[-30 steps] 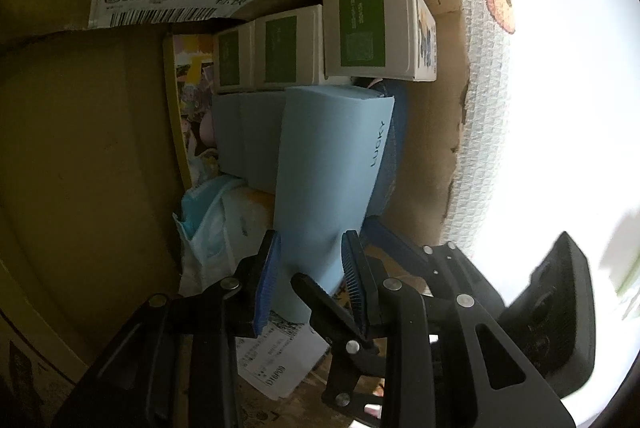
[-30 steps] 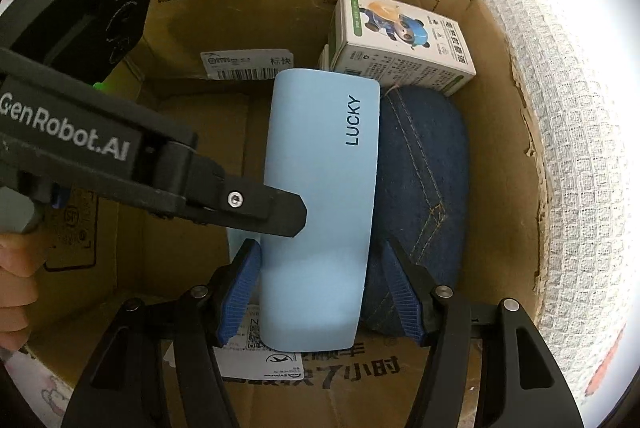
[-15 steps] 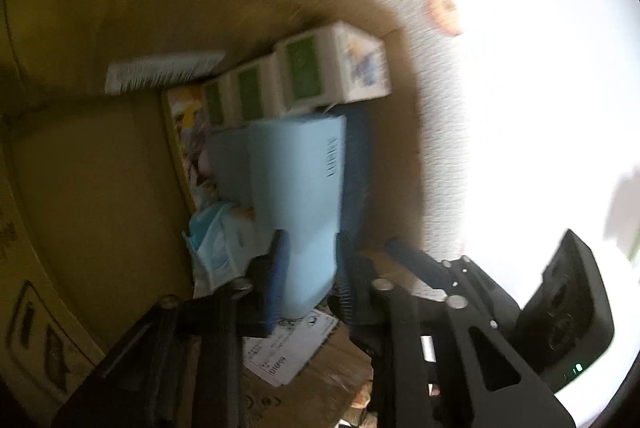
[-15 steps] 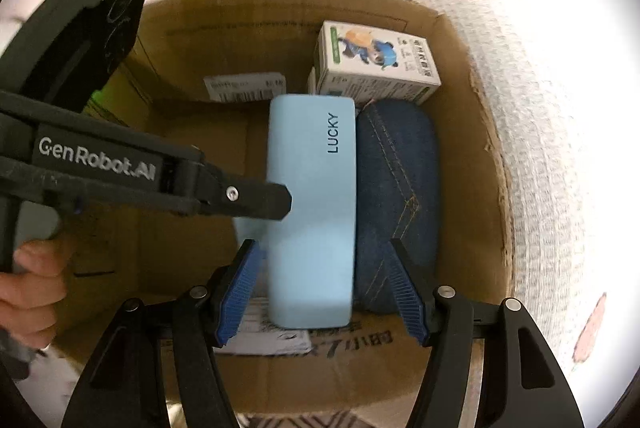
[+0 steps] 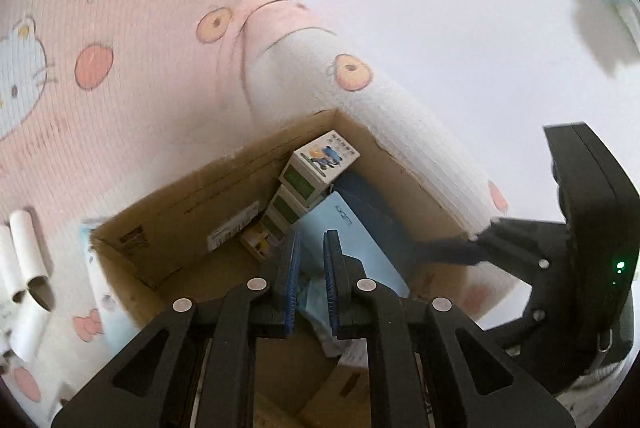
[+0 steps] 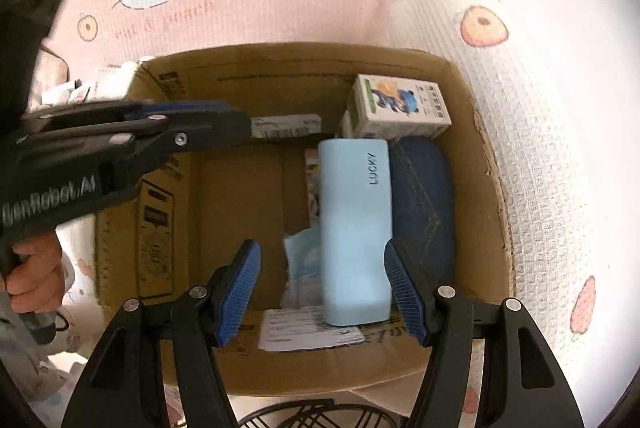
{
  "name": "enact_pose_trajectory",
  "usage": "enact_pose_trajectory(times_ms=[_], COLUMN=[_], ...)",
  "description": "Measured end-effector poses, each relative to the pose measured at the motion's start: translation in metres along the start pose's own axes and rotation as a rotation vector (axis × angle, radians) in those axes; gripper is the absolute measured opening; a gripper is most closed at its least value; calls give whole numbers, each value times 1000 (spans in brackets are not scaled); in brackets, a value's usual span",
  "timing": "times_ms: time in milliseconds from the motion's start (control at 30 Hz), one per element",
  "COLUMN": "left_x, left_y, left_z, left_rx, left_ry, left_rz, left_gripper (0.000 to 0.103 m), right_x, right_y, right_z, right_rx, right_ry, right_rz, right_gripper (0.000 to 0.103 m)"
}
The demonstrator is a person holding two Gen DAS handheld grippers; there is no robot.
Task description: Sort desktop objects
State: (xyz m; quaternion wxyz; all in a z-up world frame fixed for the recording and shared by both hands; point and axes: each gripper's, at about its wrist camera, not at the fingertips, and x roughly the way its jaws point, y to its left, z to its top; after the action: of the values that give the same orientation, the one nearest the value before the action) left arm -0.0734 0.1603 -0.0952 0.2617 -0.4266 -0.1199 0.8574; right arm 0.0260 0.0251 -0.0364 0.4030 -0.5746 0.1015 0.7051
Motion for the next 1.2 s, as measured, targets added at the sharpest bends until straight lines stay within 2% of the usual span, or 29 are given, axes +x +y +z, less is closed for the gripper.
enact_pose_trajectory(times_ms=[100, 133, 200, 267, 300, 367, 467, 533, 633, 700, 833, 1033, 1200], left_x=[-11, -11, -24, -38, -44, -65, -83, -88, -92, -95, -97, -97, -102], left_y=[11, 12, 16, 22, 25, 30, 37, 39, 34, 28, 19, 11, 1], left_z=[2, 2, -2, -8, -10, -16, -24, -31, -42, -44, -48, -47, -50], left_rx=[14, 17, 6, -12, -19, -17, -11, -14, -4, 13, 51, 56, 82], left_ry=[-6, -1, 33, 47, 39, 5, 0, 16, 41, 34, 48, 60, 53], left_rz=[37, 57, 82, 45, 50, 97, 213, 260, 263, 276, 310, 306, 315], left_gripper=[13, 13, 14, 29, 33, 50, 61, 62, 63, 63, 65, 66, 69], right_x=[-5, -1, -22, -30, -30, -32, -37, -40, -39, -41, -47, -65, -71], right_y=[12, 7, 18, 23, 27, 35, 47, 54, 61, 67, 80, 78, 77], right_z=[-2, 7, 5, 2, 3, 1, -3, -3, 0, 3, 2, -21, -31], right_rx=[-27, -35, -38, -16, 5, 33, 82, 103, 101, 77, 48, 98, 96], right_ry=[-27, -37, -62, -89, -109, -149, -190, -195, -189, -190, -203, -198, -191], right_rz=[-15, -20, -32, -40, -52, -79, -77, -32, 1, -24, -137, -91, -151], right_gripper=[62, 62, 62, 62, 62, 62, 69, 70, 70, 70, 74, 77, 78])
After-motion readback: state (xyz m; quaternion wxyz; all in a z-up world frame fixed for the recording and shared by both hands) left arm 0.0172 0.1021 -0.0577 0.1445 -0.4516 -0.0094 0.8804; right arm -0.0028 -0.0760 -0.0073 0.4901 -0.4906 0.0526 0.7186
